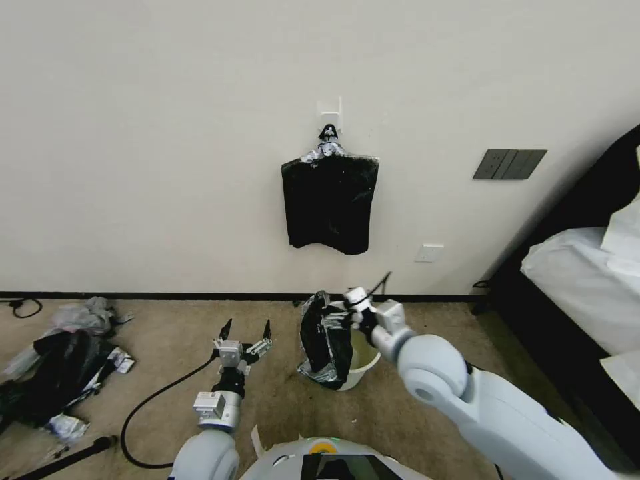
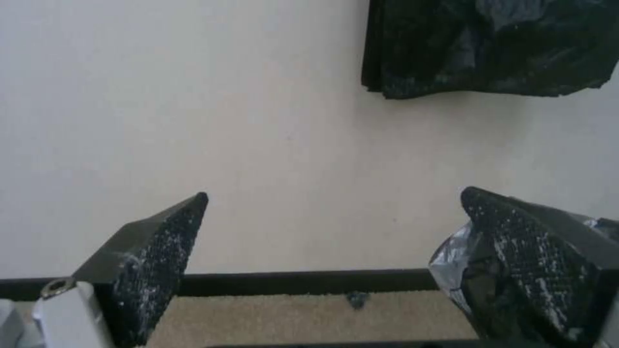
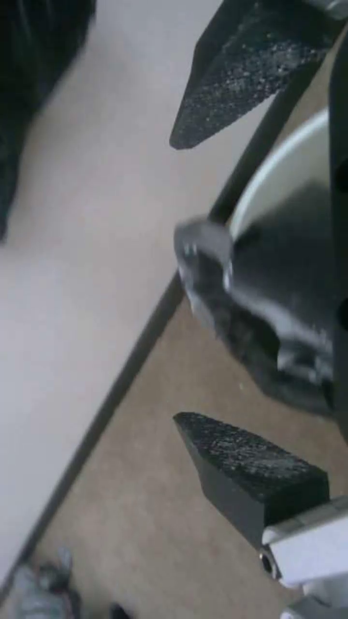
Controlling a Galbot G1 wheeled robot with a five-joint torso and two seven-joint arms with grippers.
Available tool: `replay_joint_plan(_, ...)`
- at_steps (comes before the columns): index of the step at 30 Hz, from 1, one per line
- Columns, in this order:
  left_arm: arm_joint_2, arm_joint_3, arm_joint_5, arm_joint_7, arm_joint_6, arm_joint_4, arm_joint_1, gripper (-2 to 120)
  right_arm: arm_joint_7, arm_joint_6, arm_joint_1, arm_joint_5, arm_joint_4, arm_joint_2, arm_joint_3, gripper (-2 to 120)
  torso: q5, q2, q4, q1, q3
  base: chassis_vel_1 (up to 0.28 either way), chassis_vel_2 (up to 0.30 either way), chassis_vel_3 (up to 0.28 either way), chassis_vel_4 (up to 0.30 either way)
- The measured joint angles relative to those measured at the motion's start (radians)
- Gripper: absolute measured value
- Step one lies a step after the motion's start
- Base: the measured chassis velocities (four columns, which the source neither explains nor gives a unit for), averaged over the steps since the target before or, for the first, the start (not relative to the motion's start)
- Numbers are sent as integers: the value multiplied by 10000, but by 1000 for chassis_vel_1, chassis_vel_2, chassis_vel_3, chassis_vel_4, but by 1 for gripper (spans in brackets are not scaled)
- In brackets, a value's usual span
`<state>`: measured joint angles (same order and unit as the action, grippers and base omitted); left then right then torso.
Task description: Place a trash bag onto the trash bin.
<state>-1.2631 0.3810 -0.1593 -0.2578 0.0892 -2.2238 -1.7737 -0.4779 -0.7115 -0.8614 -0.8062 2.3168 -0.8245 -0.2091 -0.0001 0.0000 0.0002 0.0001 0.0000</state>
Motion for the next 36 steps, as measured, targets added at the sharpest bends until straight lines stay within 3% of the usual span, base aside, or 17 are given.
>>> replay_joint_plan(6, -48, 7, 6, -4, -35, 90, 110, 100, -673, -7, 249, 452, -737, -458, -1202, 100, 0, 0, -3, -1, 0, 0, 0, 0, 0)
replay_joint_plan(17, -36, -114, -11, -5, -38, 223, 292, 100, -897, -10, 78, 1730, -1185, -402, -1859, 100, 1, 0, -4, 0, 0, 0, 0, 0, 0)
replay_joint_plan(28, -4, -169, -42, -7, -24, 229, 324, 100, -848, -11, 10, 2393, -1401, -43, -2308, 61, 1, 0, -2, -1, 0, 0, 0, 0, 0)
replay_joint_plan(31, 1, -176, -43, -9, -12, 223, 289, 100, -832, -10, 6, 2453, -1402, 46, -2280, 45, 1, 0, -2, -1, 0, 0, 0, 0, 0)
replay_joint_plan(34, 12, -206, -43, -8, -10, 219, 285, 100, -814, -9, 6, 2462, -1407, 71, -2246, 39, 1, 0, -2, -1, 0, 0, 0, 0, 0)
replay_joint_plan(36, 49, -294, -40, -9, -12, 217, 294, 100, -794, -5, -2, 2467, -1427, 63, -2166, 28, 1, 0, -2, -1, 0, 0, 0, 0, 0)
